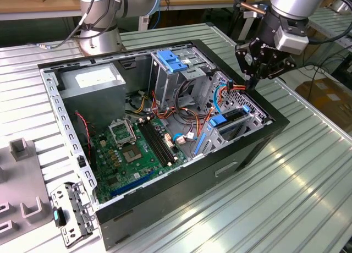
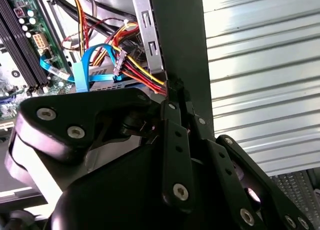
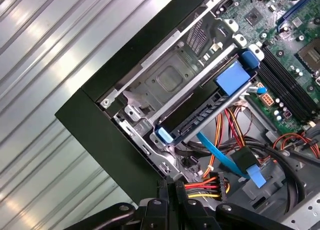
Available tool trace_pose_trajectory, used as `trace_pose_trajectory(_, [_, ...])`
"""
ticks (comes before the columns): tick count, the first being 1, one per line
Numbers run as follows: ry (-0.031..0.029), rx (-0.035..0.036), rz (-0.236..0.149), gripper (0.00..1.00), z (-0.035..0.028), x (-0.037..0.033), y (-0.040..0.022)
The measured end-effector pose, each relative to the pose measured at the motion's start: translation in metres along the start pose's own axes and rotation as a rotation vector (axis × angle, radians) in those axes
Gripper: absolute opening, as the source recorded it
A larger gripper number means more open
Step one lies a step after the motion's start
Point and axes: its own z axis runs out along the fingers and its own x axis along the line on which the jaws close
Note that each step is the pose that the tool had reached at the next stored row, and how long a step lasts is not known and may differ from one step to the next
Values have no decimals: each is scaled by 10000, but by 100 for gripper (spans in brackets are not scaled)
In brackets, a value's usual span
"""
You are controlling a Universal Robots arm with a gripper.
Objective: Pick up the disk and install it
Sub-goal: 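Insert the first disk wire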
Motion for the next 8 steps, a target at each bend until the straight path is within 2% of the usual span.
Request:
trace_pose_trajectory(3, [16, -28, 430, 17, 0, 0, 0])
trace_pose_trajectory(5, [32, -58, 916, 17, 0, 0, 0])
trace_pose_trajectory(8, [48, -89, 1424, 17, 0, 0, 0])
